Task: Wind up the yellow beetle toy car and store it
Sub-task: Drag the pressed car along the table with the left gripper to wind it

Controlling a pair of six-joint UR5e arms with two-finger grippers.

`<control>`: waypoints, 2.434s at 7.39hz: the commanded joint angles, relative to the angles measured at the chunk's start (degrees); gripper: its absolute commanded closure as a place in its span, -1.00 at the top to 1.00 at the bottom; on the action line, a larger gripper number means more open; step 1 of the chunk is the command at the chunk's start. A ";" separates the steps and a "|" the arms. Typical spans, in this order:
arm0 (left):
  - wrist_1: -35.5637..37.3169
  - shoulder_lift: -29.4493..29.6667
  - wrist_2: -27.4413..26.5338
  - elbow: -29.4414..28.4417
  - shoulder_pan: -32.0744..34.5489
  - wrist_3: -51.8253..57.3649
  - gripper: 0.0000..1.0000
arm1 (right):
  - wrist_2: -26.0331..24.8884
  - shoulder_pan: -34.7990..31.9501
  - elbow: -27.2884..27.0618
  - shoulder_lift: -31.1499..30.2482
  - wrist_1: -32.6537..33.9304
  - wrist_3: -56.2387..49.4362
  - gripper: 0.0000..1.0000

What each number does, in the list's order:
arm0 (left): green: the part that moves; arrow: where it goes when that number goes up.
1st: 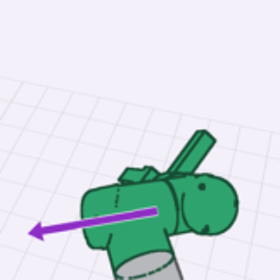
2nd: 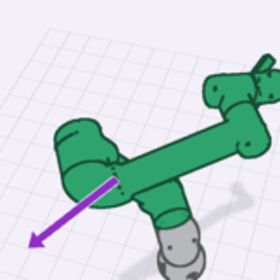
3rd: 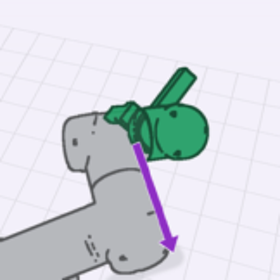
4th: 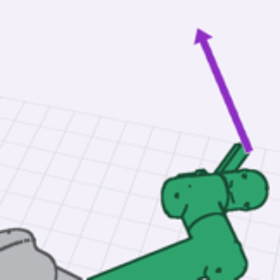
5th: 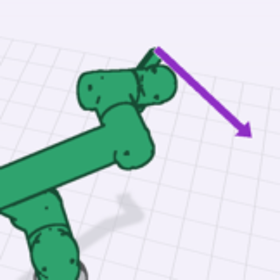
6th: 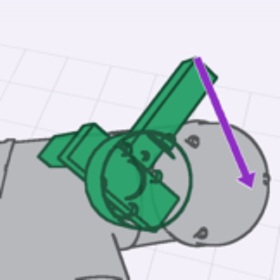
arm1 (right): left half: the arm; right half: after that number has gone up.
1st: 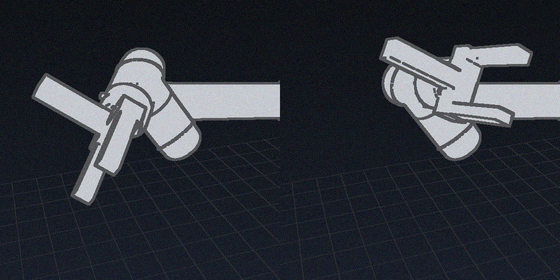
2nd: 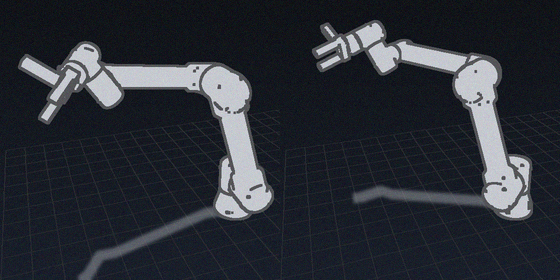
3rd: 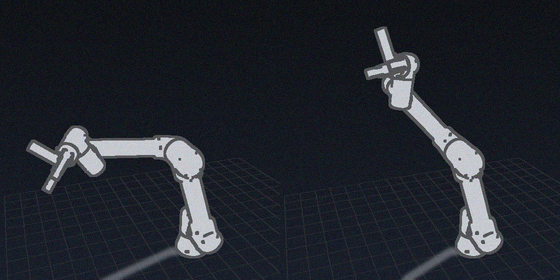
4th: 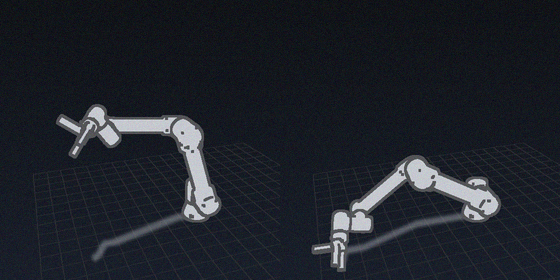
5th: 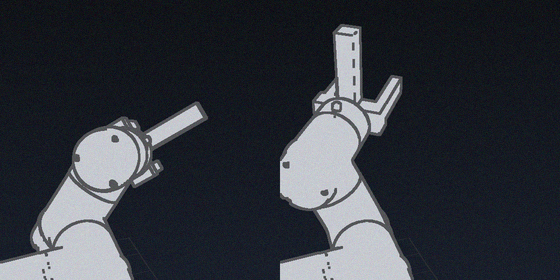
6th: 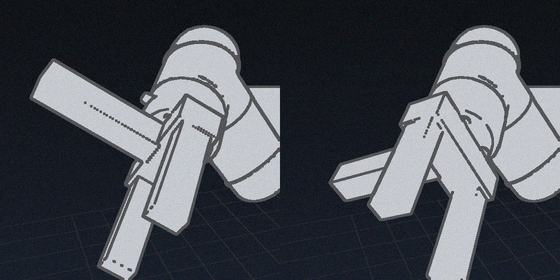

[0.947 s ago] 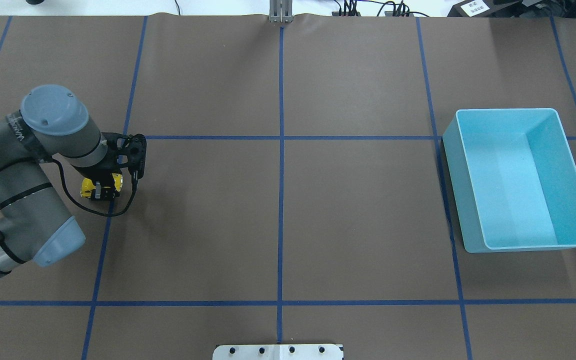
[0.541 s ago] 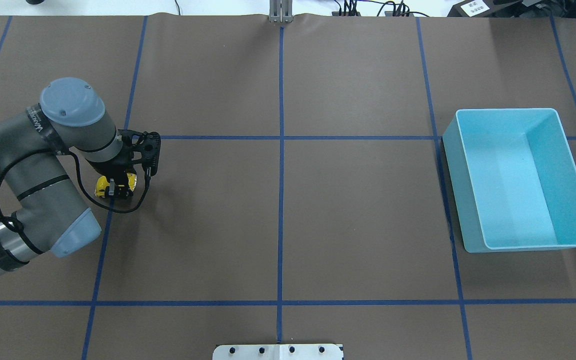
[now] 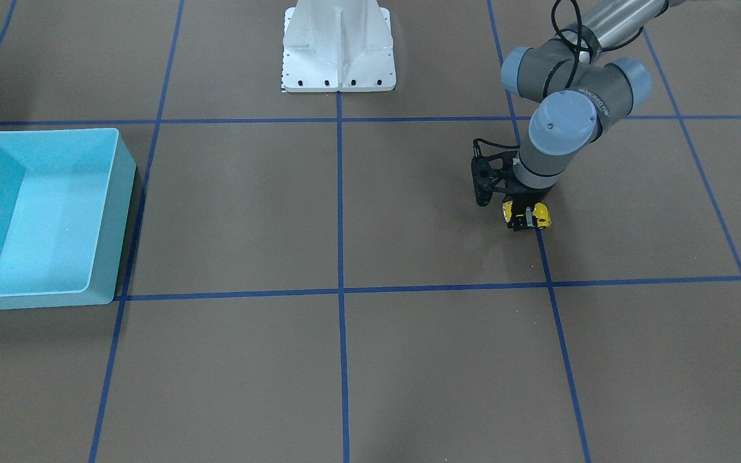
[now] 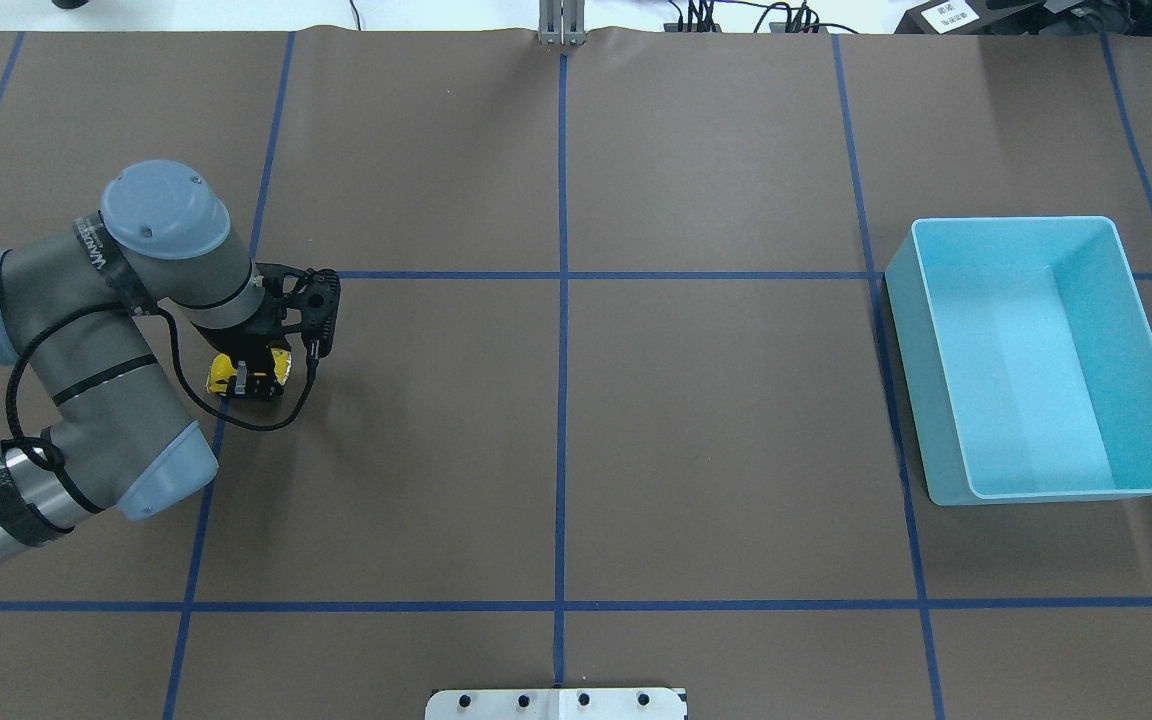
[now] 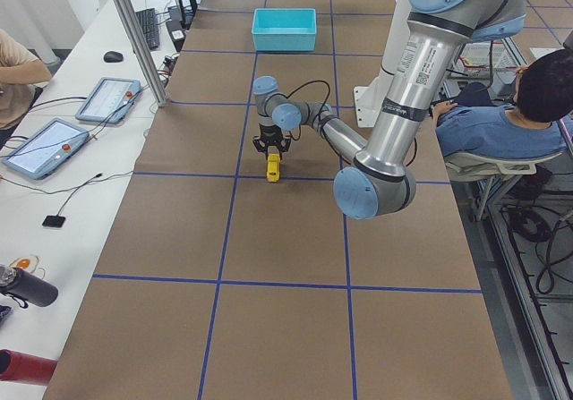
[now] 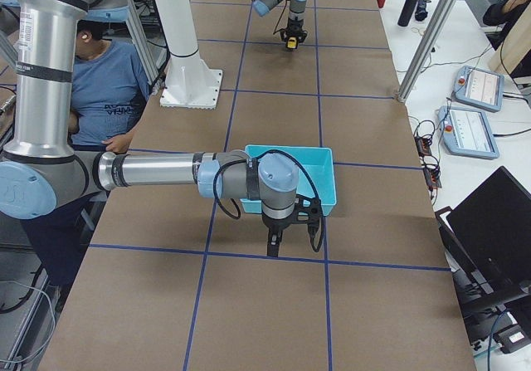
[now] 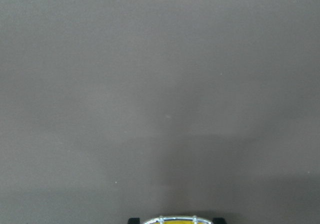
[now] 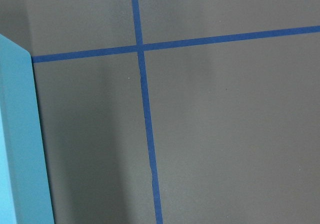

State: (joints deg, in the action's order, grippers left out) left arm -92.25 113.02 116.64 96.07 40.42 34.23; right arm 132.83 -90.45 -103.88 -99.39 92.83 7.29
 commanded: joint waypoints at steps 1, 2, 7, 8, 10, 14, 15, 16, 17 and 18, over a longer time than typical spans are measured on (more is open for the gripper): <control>-0.30 -0.43 -0.01 -0.01 -0.07 1.71 -1.00 | 2.94 0.10 -0.09 1.03 0.07 0.00 1.00; -0.30 -0.78 0.08 -0.01 -0.07 2.33 -1.00 | 3.14 0.97 -0.44 1.21 0.07 0.00 1.00; -1.18 -3.24 0.34 0.43 0.28 5.58 -1.00 | 3.05 1.51 -0.71 0.69 -0.28 0.00 1.00; -1.44 -3.85 0.43 0.78 0.28 5.59 -1.00 | 3.05 1.51 -0.71 0.60 -0.28 0.00 1.00; -2.23 -4.82 0.43 0.96 0.54 5.68 -1.00 | 3.22 1.51 -0.36 0.69 -0.37 0.09 1.00; -3.72 -6.93 0.43 1.14 1.24 6.89 -1.00 | 3.22 1.60 -0.27 0.95 -0.46 0.09 1.00; -3.90 -7.28 0.52 1.14 1.51 6.99 -1.00 | 3.14 1.60 -0.27 0.86 -0.54 0.09 1.00; -5.12 -8.07 0.43 1.14 1.51 6.99 -1.00 | 3.14 1.60 -0.27 0.69 -0.54 0.00 1.00; -5.22 -8.43 0.43 1.14 1.60 6.99 -1.00 | 3.22 1.60 -0.27 0.60 -0.63 0.09 1.00; -5.57 -9.13 0.52 1.40 1.86 7.34 -1.00 | 3.22 1.60 0.08 0.69 -0.63 0.18 1.00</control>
State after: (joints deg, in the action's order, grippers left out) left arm -97.36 104.67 117.10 97.29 42.03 41.28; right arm 136.03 -88.86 -104.07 -98.70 92.23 7.38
